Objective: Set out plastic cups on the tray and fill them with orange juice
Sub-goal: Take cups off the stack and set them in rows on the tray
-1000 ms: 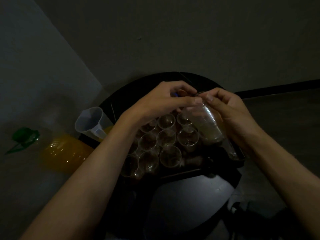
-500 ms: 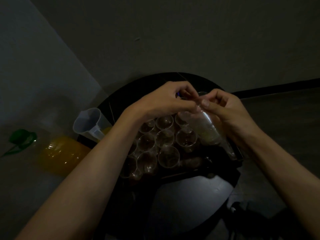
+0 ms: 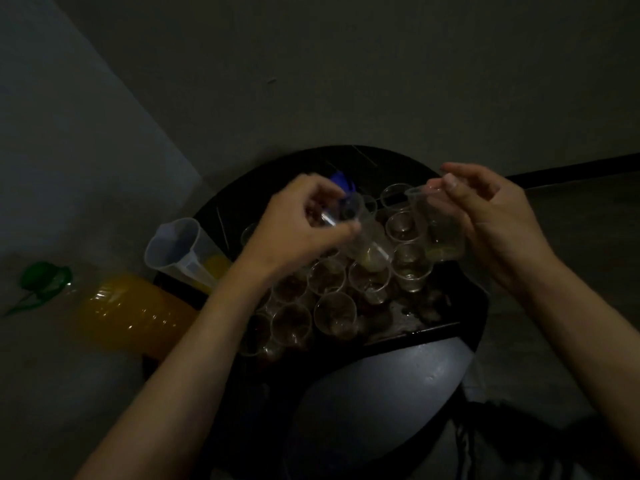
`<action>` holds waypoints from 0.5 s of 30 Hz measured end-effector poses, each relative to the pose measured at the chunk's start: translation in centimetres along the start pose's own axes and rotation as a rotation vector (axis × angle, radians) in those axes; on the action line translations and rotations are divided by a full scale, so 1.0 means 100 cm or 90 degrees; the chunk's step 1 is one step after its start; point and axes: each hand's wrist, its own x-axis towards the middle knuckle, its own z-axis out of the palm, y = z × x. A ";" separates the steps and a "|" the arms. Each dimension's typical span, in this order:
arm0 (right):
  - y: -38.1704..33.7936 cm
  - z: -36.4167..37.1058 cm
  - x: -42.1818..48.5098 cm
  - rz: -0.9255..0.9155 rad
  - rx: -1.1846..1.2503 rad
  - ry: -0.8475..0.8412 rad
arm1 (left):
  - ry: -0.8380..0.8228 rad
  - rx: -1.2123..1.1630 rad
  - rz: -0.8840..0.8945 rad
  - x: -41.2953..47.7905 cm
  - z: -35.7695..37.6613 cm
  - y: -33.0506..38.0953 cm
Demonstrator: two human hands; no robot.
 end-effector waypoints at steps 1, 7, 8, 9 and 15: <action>0.000 -0.002 -0.002 0.000 0.007 0.002 | -0.019 0.036 -0.001 -0.004 0.011 -0.003; -0.002 -0.008 -0.009 -0.006 0.017 0.010 | -0.068 0.155 0.007 -0.028 0.059 -0.019; -0.002 -0.009 -0.010 -0.009 0.015 0.011 | -0.064 0.150 0.014 -0.032 0.064 -0.021; -0.002 -0.009 -0.011 -0.015 0.009 0.011 | -0.059 0.146 0.021 -0.035 0.069 -0.023; 0.006 -0.018 -0.018 -0.043 -0.042 0.016 | -0.033 0.132 0.058 -0.053 0.088 -0.027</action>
